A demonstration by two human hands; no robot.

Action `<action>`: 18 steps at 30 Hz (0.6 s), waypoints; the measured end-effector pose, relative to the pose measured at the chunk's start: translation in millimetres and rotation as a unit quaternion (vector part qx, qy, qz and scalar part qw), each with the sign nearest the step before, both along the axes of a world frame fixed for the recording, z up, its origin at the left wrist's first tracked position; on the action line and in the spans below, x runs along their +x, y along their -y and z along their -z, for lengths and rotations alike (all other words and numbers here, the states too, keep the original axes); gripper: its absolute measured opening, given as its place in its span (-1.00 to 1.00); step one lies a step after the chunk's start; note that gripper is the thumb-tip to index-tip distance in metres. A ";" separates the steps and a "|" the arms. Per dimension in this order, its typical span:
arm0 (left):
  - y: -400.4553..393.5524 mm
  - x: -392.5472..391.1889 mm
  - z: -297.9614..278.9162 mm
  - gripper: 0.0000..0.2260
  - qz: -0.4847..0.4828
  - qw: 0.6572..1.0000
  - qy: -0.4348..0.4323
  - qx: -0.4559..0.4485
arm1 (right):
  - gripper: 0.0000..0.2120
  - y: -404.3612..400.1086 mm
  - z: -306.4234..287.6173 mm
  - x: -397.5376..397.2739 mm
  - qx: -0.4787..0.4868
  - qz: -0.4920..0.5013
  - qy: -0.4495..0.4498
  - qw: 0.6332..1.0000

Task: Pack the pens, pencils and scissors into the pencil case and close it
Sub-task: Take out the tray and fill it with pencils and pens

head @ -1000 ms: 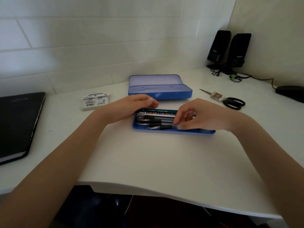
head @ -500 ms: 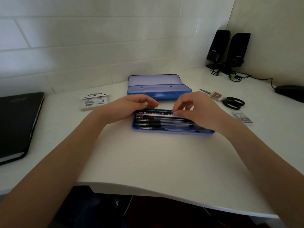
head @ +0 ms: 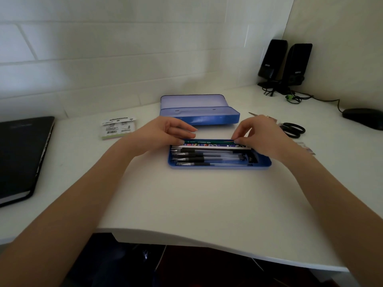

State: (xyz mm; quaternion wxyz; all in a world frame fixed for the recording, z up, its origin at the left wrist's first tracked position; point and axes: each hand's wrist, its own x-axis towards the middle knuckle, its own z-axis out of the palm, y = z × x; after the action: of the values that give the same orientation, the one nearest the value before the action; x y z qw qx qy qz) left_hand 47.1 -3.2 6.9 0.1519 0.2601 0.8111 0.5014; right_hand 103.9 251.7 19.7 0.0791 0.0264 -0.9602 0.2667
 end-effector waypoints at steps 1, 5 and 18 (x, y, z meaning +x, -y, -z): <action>-0.6 0.2 0.0 -0.66 -0.004 1.000 -0.003 0.004 | -0.92 0.3 -0.6 0.6 -0.001 0.001 0.004 1.000; -0.4 -0.4 0.8 -0.69 -0.014 1.000 -0.012 0.013 | -0.89 1.9 -1.8 2.2 0.008 -0.004 0.010 1.000; -0.9 -5.7 0.9 -0.63 -0.083 0.991 0.078 0.073 | -0.80 7.1 -3.4 3.9 0.033 -0.032 0.011 0.999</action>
State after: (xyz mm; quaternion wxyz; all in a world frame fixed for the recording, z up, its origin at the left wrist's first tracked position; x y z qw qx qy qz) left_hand 41.4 -2.4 6.0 0.1533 0.1624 0.7767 0.5889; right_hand 107.7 244.7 23.1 0.0587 0.0566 -0.9680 0.2375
